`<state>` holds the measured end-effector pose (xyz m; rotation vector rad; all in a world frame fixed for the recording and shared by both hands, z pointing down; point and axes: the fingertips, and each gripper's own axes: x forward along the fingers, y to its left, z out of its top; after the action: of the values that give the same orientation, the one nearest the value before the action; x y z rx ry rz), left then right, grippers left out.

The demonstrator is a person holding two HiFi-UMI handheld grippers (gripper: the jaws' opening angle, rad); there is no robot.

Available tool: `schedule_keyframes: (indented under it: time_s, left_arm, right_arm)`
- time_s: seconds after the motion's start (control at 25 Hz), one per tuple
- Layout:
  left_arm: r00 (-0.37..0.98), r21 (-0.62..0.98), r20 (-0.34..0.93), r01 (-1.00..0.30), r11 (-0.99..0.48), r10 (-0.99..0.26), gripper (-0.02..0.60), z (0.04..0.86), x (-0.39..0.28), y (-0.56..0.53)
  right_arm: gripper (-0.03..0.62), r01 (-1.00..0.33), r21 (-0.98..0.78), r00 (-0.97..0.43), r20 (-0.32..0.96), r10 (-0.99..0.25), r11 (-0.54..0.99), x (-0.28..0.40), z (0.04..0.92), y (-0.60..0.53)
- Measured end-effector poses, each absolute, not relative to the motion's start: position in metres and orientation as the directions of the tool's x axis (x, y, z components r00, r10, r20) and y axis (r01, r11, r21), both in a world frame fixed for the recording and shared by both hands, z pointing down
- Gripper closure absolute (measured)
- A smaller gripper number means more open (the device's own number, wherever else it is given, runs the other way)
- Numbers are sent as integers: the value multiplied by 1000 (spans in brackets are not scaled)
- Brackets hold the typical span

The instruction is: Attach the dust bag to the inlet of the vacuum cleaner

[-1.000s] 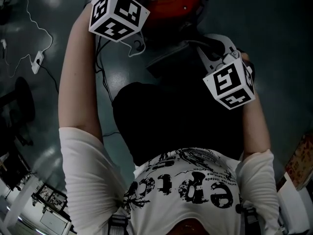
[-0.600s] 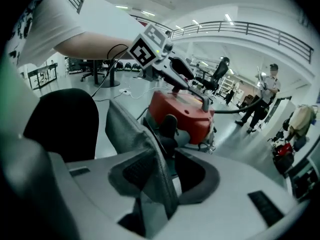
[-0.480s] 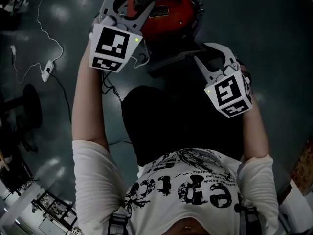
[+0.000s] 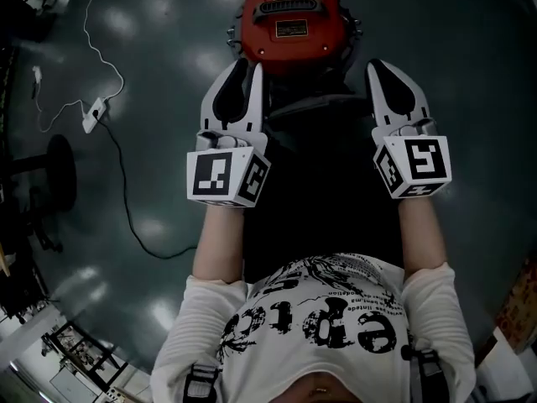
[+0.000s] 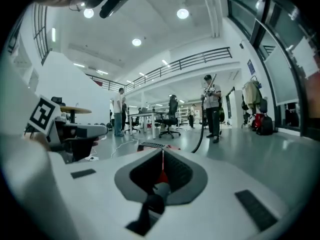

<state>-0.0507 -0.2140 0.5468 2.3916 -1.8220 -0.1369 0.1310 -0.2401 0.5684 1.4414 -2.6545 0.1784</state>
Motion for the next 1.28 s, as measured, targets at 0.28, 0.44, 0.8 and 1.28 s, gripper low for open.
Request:
schedule_keyframes:
  time_s: [0.28,0.44,0.8,1.28]
  left_arm:
    - [183,120,47,-977,-176,-982,577,543,-54,-212]
    - [162,80,104,-985,-154,-981,577,469,-62,-218]
    - [135,58,79,-990,-131,-988,577,187,-42,-177]
    - [198,17,-9,-980,-198,-980,577,-5,21,-100]
  right_arm:
    - [592,-834,-30,-548,153,-822,551,106,562,-237]
    - [592,-829,-94,-558,192,-807,551,105,492,-238]
    - [592,-854,-37,-515,206,-832,519,147,214,-205]
    - [592,-854,33,-518,45,-854,519,185,17,-125]
